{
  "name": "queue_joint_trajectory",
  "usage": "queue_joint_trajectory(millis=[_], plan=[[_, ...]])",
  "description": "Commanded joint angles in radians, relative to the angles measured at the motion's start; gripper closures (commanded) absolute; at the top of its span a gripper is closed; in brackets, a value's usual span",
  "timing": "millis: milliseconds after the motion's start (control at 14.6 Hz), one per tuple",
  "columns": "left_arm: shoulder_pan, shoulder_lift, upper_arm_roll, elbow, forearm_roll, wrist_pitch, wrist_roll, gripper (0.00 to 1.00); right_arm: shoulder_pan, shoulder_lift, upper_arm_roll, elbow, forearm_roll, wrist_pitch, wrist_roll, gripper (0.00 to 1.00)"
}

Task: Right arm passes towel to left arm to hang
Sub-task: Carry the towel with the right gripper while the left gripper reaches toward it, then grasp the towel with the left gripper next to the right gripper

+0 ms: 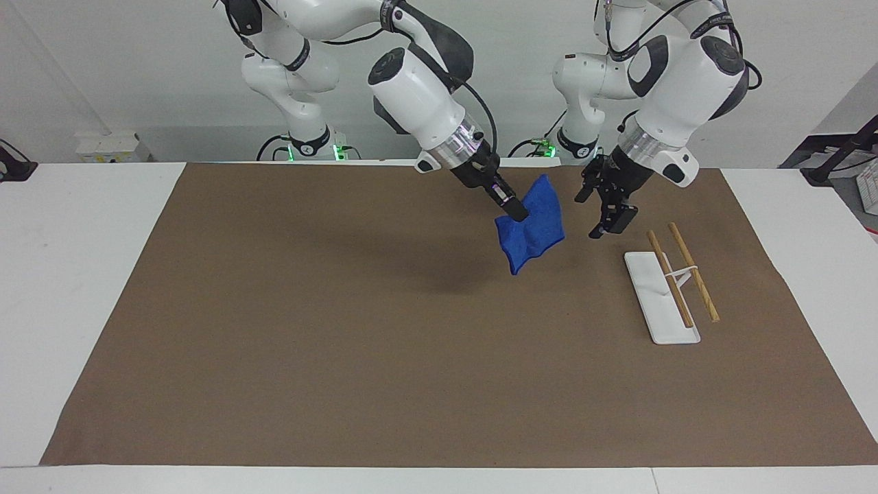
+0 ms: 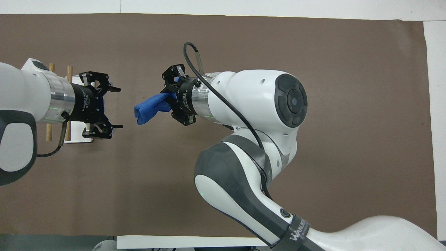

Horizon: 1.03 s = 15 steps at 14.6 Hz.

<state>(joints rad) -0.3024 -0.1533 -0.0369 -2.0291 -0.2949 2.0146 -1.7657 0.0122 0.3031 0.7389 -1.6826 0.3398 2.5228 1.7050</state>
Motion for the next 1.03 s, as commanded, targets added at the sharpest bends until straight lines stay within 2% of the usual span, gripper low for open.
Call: queue_joint_trajectory(millis=[0, 206, 480, 617, 823, 960], plan=[[-0.041, -0.042, 0.009, -0.079, -0.039, 0.096, -0.070, 0.00, -0.003, 0.019, 0.013, 0.021, 0.007, 0.001, -0.001, 1.00], [-0.064, -0.019, 0.011, -0.083, -0.040, 0.166, -0.142, 0.01, -0.003, 0.019, 0.011, 0.027, 0.007, -0.001, 0.001, 1.00], [-0.075, -0.012, 0.009, -0.085, -0.043, 0.213, -0.178, 0.10, -0.001, 0.025, 0.013, 0.050, 0.008, -0.004, 0.004, 1.00], [-0.070, -0.009, 0.011, -0.085, -0.070, 0.249, -0.196, 0.24, -0.003, 0.025, 0.013, 0.057, 0.012, -0.002, 0.004, 1.00], [-0.066, 0.003, 0.011, -0.083, -0.081, 0.317, -0.216, 0.56, -0.001, 0.027, 0.020, 0.067, 0.015, -0.001, 0.005, 1.00], [-0.061, 0.004, 0.011, -0.083, -0.081, 0.325, -0.215, 0.73, -0.001, 0.027, 0.020, 0.069, 0.015, -0.001, 0.005, 1.00]])
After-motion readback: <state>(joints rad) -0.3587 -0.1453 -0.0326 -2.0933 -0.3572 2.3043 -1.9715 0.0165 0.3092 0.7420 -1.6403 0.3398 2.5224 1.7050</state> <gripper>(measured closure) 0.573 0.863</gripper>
